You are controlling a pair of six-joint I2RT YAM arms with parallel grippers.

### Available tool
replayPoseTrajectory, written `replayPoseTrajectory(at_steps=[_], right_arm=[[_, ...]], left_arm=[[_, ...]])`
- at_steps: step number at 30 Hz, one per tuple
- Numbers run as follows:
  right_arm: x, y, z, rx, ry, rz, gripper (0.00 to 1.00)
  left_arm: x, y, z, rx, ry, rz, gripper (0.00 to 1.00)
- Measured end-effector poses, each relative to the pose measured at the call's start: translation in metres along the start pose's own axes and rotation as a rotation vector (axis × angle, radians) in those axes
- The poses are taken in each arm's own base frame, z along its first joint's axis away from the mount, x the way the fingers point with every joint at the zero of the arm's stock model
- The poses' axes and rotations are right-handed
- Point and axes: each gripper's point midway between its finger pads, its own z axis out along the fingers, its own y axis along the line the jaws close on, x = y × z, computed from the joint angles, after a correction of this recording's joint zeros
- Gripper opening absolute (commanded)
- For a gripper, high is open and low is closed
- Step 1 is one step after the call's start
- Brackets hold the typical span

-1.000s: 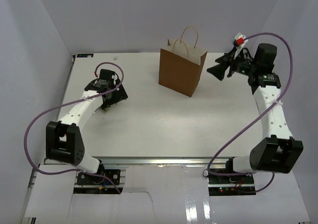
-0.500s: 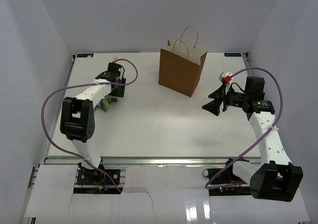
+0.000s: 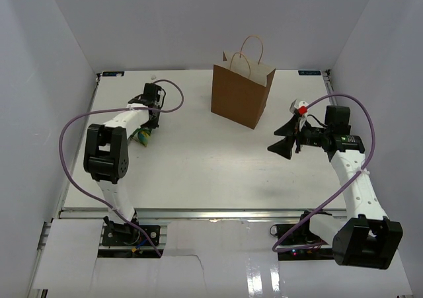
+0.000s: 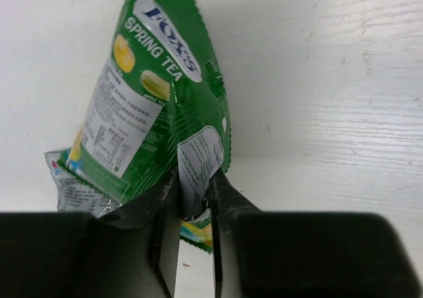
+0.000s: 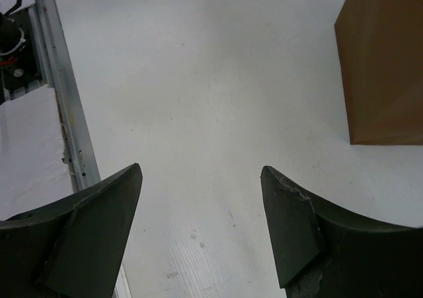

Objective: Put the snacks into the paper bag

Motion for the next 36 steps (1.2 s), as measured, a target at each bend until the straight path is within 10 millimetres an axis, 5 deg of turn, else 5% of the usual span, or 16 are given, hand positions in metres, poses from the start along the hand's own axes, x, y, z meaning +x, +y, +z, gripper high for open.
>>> replayPoseTrajectory(at_steps=[7,12,18,23,29,36], right_arm=[[0.009,0.039,0.002,-0.183,-0.029,-0.15,0.78],[0.017,0.076,0.014,-0.35,-0.043,-0.404,0.8],[0.033,0.115,0.047,-0.506,-0.019,-0.811,0.84],[0.024,0.116,0.091,-0.474,-0.013,-1.053,0.92],[0.013,0.116,0.146,-0.473,-0.011,-1.179,0.93],[0.017,0.121,0.173,-0.54,0.023,-1.208,0.91]], left_arm=[[-0.013,-0.017,-0.035,0.16,-0.084,-0.056,0.24],[-0.01,-0.062,-0.091,0.495,-0.159,-0.109,0.25],[0.038,-0.129,-0.161,0.984,-0.126,-0.144,0.24],[0.082,-0.16,-0.198,1.222,-0.005,-0.162,0.27],[0.103,-0.185,-0.242,1.391,0.032,-0.096,0.28],[0.12,-0.201,-0.26,1.465,0.08,-0.048,0.31]])
